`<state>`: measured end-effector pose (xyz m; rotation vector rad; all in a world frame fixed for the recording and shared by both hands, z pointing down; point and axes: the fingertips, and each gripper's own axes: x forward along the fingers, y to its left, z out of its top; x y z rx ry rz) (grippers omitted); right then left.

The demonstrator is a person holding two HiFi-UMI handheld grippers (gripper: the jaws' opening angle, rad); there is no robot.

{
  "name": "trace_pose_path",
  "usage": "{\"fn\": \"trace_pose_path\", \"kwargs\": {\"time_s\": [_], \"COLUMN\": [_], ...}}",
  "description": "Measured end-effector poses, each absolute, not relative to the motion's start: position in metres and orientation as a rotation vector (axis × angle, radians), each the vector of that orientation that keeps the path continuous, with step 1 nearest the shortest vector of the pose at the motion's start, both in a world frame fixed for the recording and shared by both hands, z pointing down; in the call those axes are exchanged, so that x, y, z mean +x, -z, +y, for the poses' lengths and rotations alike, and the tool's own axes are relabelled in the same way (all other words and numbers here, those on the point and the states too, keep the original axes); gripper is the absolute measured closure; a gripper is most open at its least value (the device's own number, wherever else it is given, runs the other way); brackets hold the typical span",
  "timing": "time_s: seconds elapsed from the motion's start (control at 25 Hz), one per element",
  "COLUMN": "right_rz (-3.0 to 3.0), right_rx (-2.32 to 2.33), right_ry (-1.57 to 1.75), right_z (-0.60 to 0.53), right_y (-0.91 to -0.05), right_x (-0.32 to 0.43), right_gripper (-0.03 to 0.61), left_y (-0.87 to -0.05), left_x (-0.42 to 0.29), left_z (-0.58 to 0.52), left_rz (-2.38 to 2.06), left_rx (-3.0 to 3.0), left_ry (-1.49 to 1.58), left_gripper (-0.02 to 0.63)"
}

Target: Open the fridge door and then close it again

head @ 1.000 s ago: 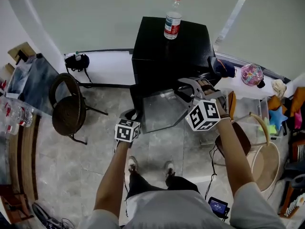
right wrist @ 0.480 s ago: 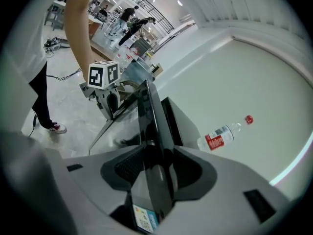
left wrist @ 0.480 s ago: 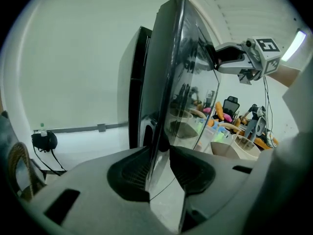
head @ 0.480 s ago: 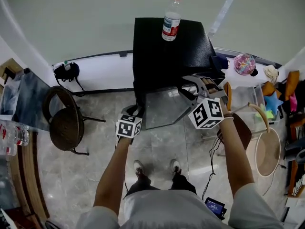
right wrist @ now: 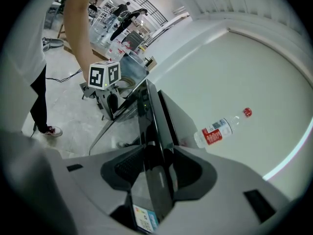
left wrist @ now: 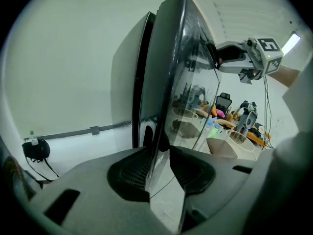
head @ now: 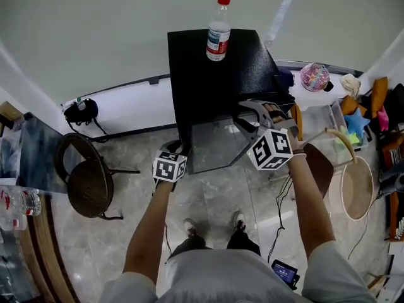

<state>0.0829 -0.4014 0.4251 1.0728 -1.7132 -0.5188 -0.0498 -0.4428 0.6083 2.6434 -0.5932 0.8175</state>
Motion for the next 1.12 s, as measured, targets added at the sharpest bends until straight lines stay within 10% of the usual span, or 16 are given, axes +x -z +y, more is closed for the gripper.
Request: {"fn": "trace_pose_path", "kwargs": {"time_s": [1.12], "right_rz": [-2.021], "right_rx": [1.685], "right_ry": [0.31], "right_z": [-0.355], "right_y": [-0.364], "right_x": [0.145], "right_gripper": [0.431], "left_y": [-0.49], "left_x": [-0.098], "left_z": [-0.456], "left_rz": [-0.88], "left_rx": [2.718], "left_ry": [-0.665], "left_gripper": [0.505]}}
